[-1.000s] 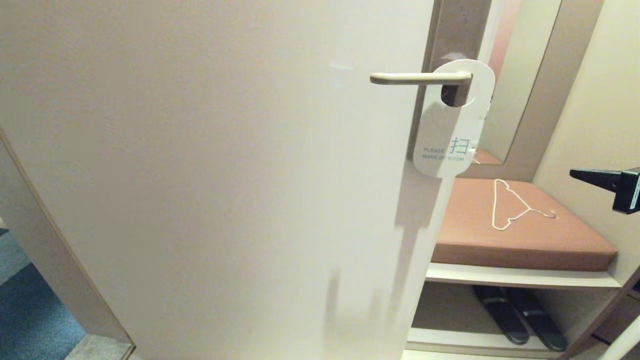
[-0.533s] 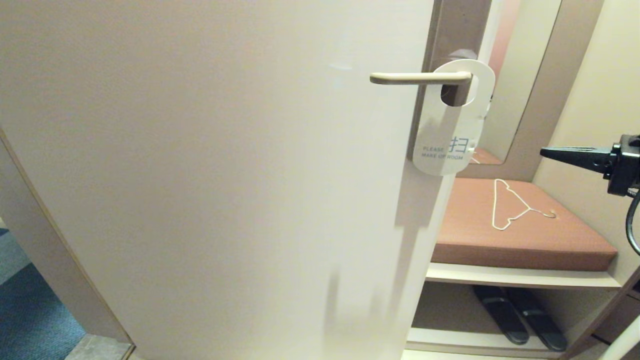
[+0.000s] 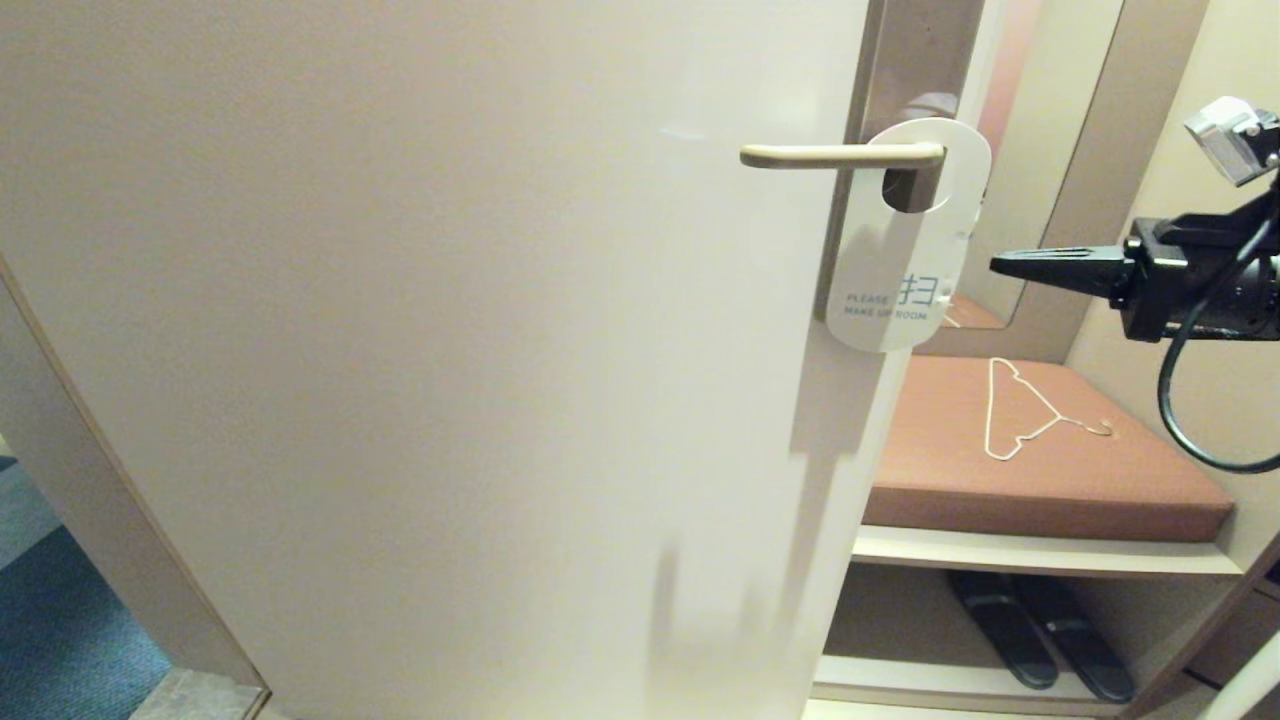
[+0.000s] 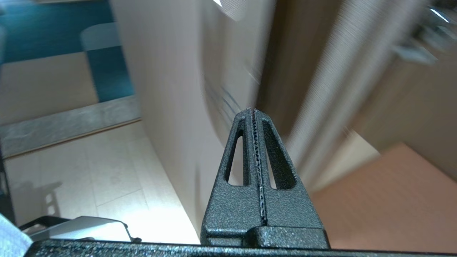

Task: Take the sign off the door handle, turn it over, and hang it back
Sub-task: Take down the sign

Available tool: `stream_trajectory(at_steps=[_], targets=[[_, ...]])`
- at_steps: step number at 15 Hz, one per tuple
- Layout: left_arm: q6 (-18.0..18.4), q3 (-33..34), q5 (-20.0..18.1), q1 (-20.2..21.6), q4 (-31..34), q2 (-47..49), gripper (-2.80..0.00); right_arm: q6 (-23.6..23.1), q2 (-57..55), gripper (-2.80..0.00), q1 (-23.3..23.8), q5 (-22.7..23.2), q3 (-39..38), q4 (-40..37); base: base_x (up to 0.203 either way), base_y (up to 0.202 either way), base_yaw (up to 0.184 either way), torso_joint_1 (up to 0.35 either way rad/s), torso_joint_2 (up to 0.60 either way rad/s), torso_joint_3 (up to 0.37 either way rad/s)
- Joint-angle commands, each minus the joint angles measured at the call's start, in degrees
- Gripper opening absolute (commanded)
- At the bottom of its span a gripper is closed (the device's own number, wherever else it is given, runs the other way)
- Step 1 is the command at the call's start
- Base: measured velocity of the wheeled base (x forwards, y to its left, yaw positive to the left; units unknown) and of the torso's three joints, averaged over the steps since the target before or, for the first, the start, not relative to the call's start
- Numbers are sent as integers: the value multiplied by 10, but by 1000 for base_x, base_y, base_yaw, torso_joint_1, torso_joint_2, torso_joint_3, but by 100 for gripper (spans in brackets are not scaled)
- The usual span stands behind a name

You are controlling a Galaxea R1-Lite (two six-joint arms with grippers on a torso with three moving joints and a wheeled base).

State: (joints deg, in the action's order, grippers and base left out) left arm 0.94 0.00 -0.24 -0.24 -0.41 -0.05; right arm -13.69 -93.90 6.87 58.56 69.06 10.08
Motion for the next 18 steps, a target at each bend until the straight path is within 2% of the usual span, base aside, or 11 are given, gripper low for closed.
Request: stream_trajectory(at_steps=[1, 4, 12, 18], targets=[[0, 0, 0, 0, 0, 0, -280, -2, -17, -280, -32, 3, 22, 0, 0, 0, 0, 0, 0, 0], [0, 0, 0, 0, 0, 0, -280, -5, -20, -280, -47, 10, 27, -1, 0, 0, 0, 0, 0, 0], [0, 0, 0, 0, 0, 0, -280, -12, -66, -280, -45, 24, 49, -4, 0, 0, 0, 0, 0, 0], [0, 0, 0, 0, 0, 0, -280, -12, -71, -280, -1, 33, 49, -5, 0, 0, 0, 0, 0, 0]])
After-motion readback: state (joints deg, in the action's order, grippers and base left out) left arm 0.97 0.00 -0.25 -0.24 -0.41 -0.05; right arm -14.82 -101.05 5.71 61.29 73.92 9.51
